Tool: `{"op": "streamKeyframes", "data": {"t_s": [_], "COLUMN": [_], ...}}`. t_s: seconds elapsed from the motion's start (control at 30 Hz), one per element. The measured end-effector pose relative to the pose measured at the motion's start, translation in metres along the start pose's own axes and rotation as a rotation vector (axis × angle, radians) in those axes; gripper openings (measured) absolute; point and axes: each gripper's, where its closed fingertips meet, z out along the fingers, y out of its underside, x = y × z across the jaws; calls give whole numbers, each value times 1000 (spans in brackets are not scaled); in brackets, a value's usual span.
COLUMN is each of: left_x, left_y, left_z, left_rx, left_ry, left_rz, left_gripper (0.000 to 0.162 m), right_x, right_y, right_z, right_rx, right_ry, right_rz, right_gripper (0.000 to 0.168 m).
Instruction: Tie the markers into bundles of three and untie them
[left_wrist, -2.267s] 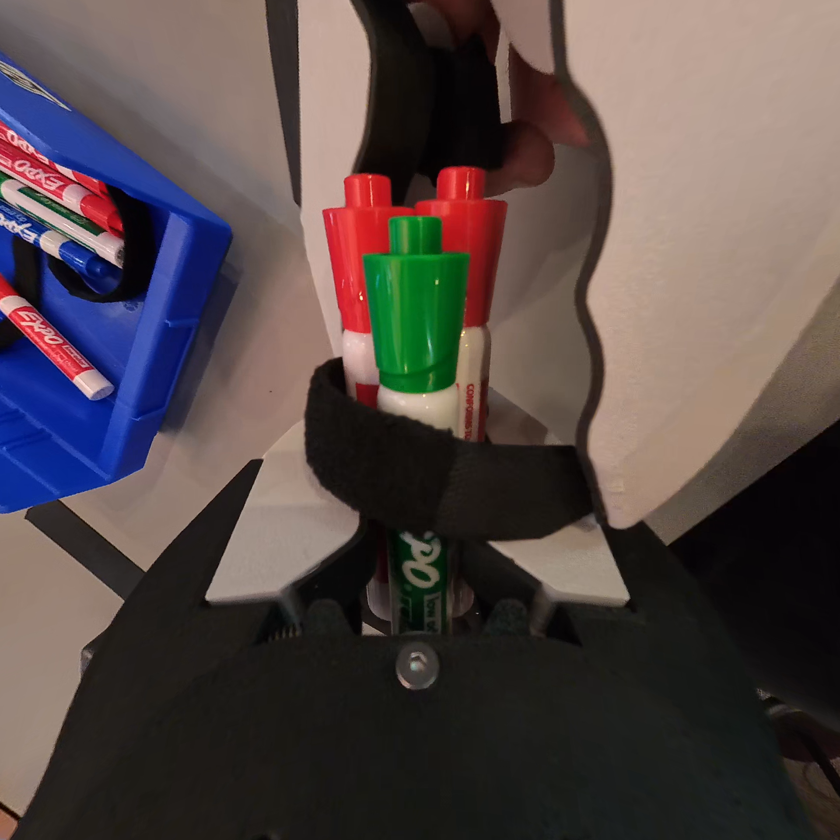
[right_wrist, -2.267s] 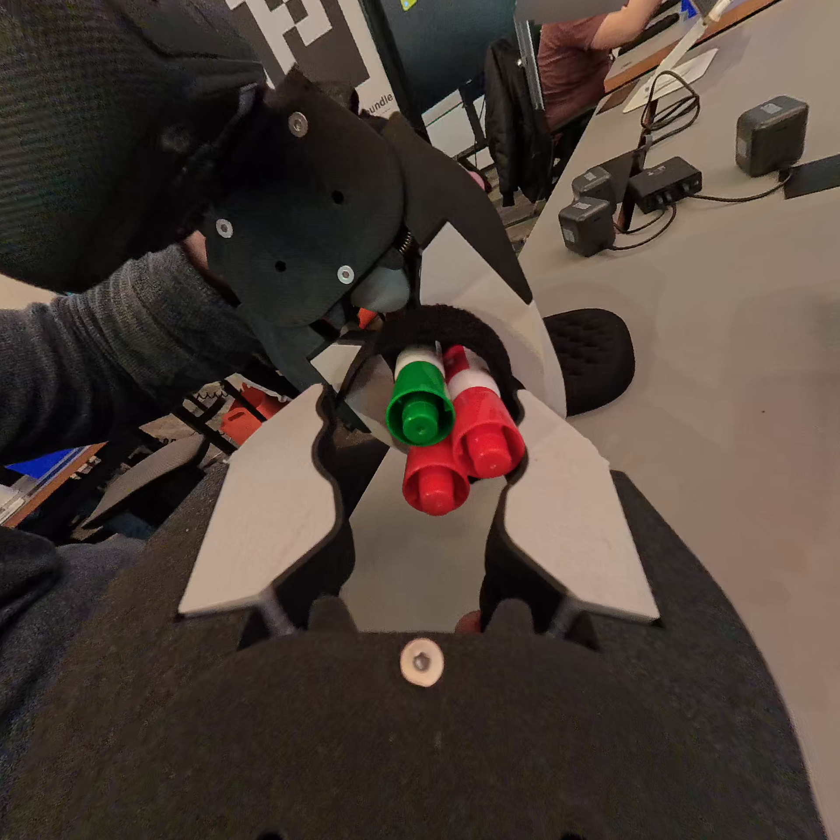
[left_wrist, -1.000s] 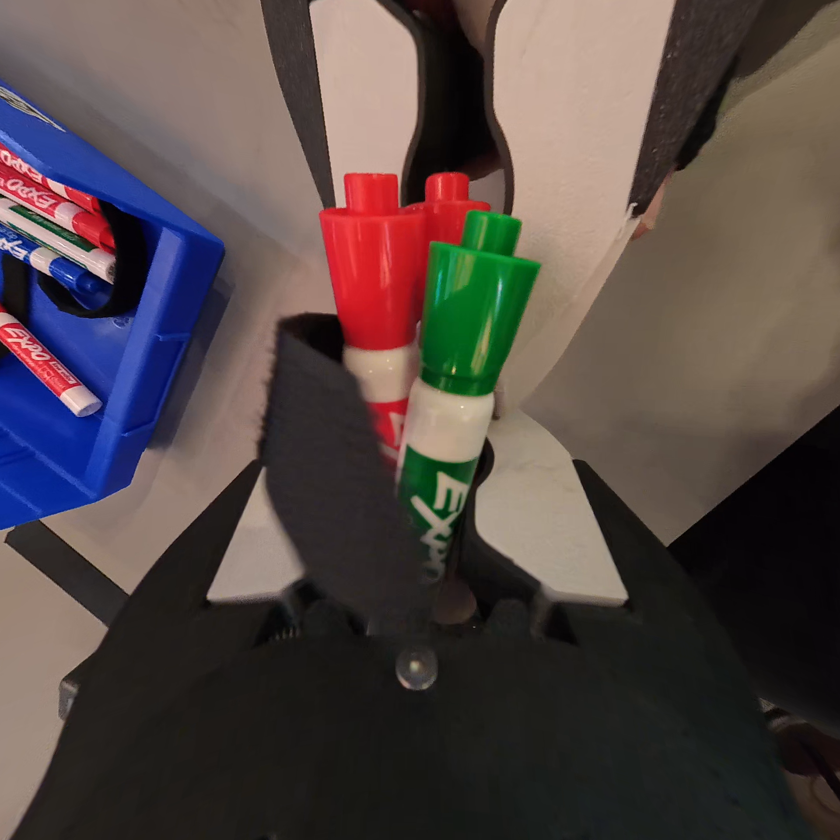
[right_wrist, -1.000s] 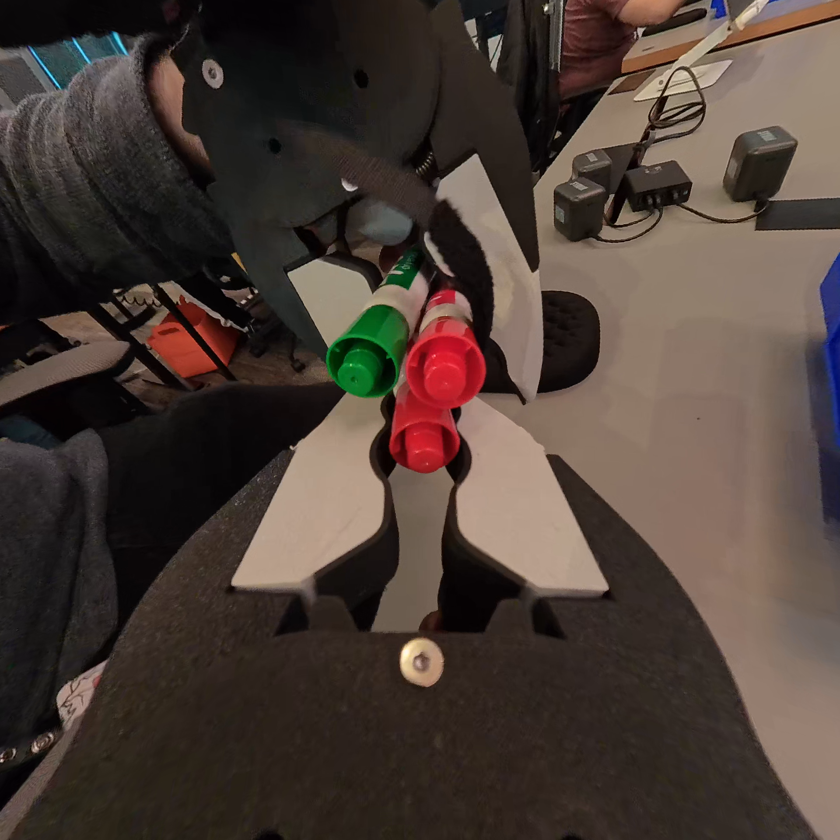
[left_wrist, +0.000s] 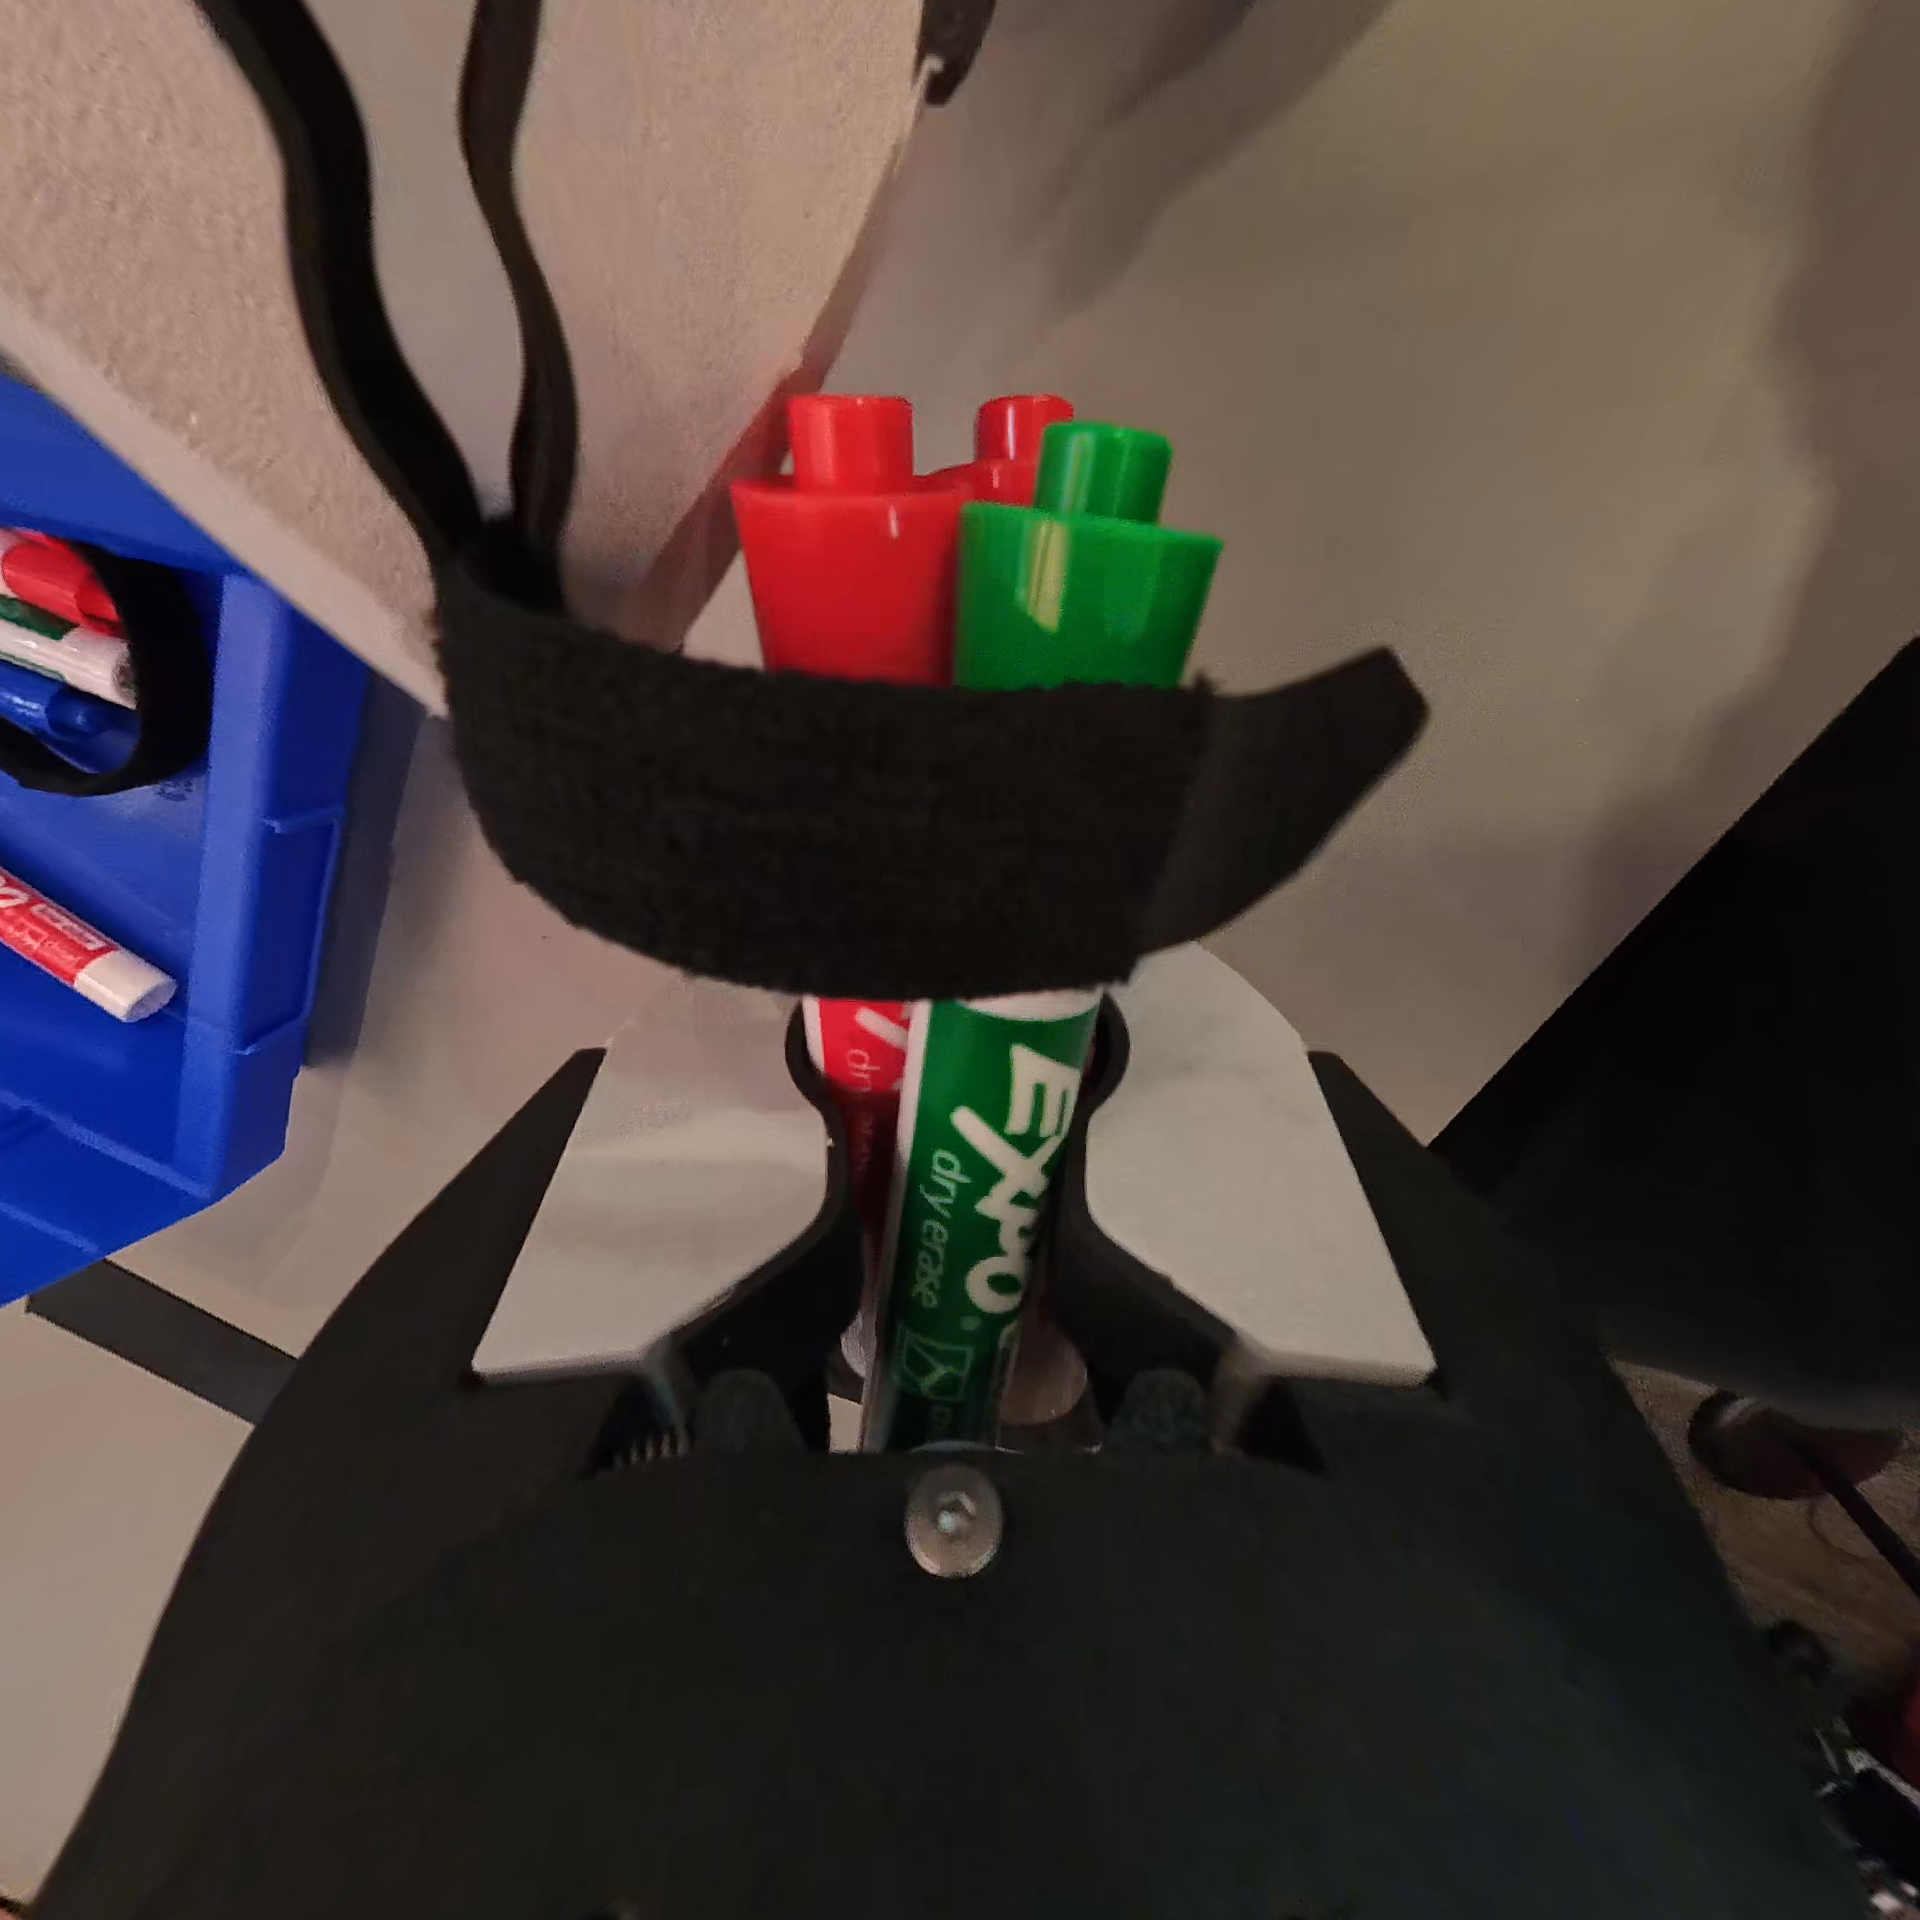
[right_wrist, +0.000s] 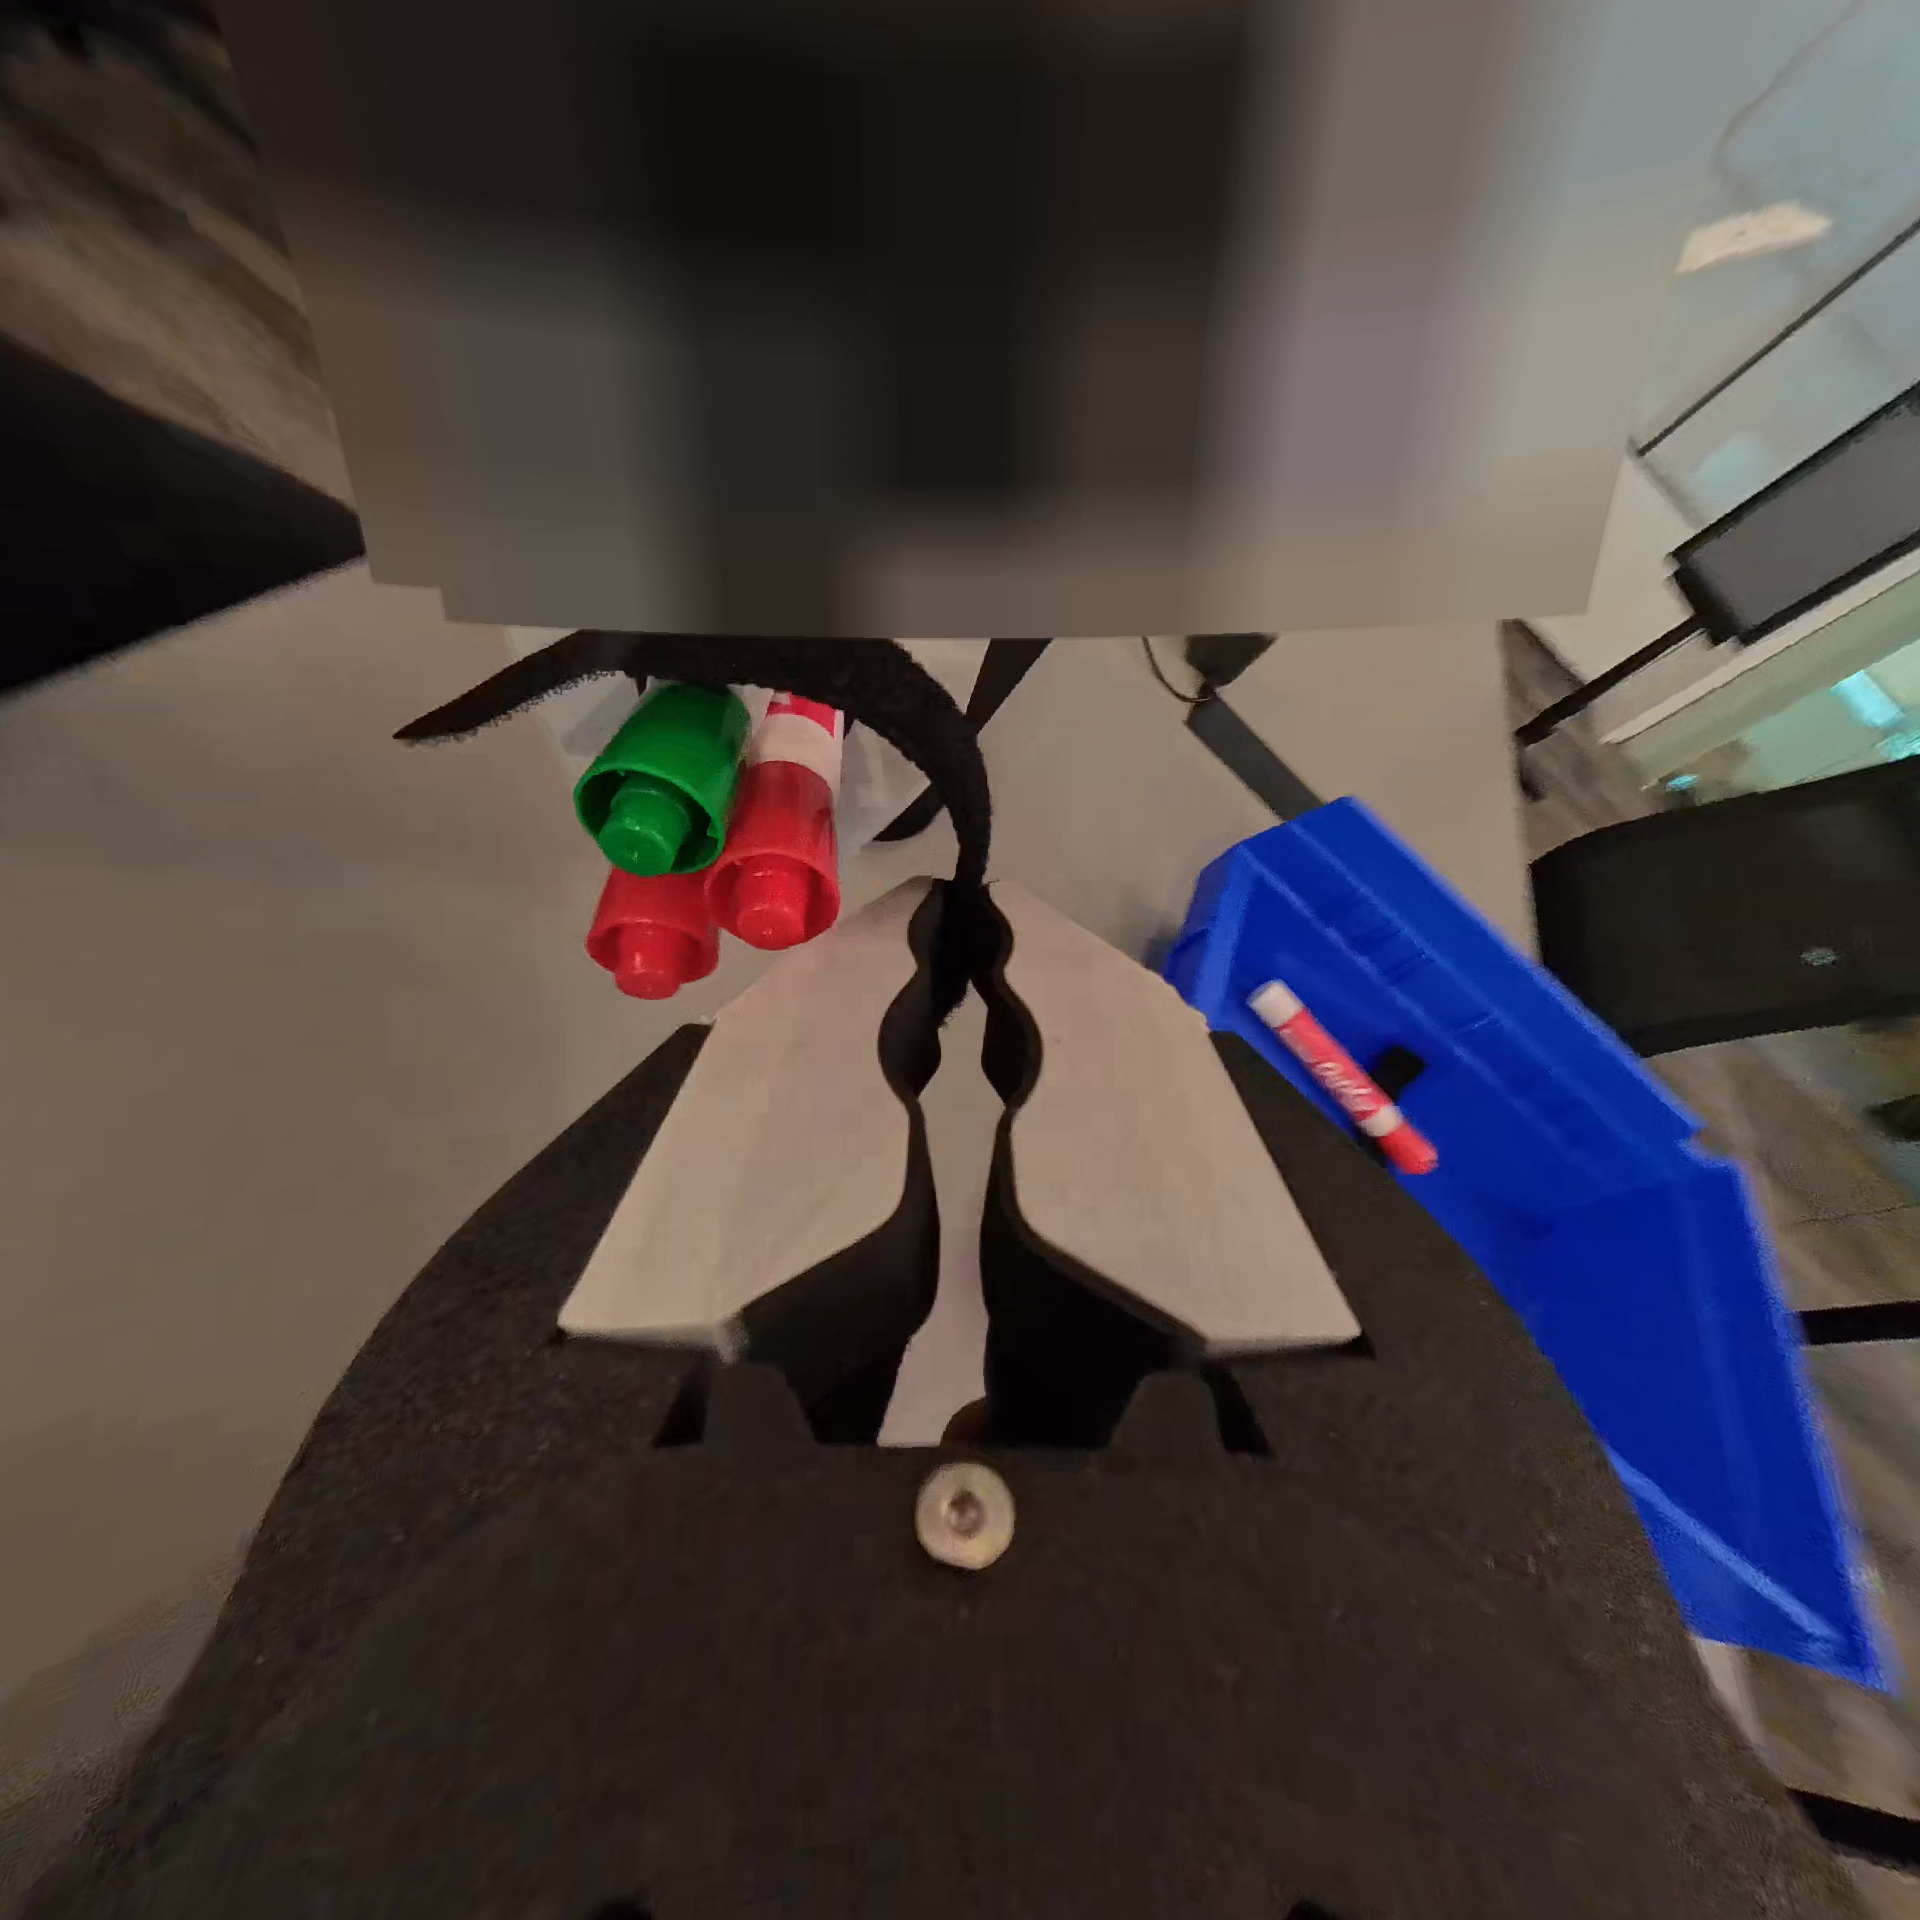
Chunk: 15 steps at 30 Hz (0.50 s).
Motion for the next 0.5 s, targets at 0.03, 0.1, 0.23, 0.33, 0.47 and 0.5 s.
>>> {"op": "streamKeyframes", "data": {"t_s": [0.03,0.1,0.23,0.33,0.47,0.5], "left_x": [2,6,9,14,19,21], "left_y": [-1,-1,-4,-5,-7,-8], "left_z": [0,0,1,3,4,4], "left_rx": [1,-6,-2,4,13,19], "left_ry": [15,40,57,77,89,98], "left_rz": [10,31,52,58,71,76], "left_gripper": [40,40,41,41,41,41], "right_x": [0,2,1,-1,-7,-9], "right_y": [-2,-5,-16,-23,-22,-22], "right_z": [-1,-4,-10,-10,-3,-2], "right_rx": [-3,-20,-69,-92,-109,-110], "right_ry": [10,39,105,118,93,75], "right_rz": [-43,-142,-370,-476,-528,-518], "right_gripper": [2,2,2,1,2,2]}}
